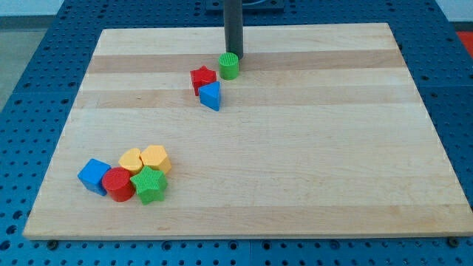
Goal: Push the green circle into the blue triangle
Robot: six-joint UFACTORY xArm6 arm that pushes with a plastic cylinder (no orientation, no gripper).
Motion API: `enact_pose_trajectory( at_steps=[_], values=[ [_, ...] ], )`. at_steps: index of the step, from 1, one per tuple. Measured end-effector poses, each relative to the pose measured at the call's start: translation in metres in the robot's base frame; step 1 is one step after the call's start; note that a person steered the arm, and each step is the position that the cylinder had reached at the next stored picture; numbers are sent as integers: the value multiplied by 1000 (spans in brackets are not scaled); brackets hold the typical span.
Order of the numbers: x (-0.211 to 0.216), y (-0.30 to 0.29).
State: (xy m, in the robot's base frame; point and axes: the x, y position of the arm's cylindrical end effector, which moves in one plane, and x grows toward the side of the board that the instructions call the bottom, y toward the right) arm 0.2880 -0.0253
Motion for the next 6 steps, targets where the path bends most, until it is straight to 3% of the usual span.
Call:
enact_pose_trajectory(
  at_steps=[6],
  values=[
    [104, -33]
  ],
)
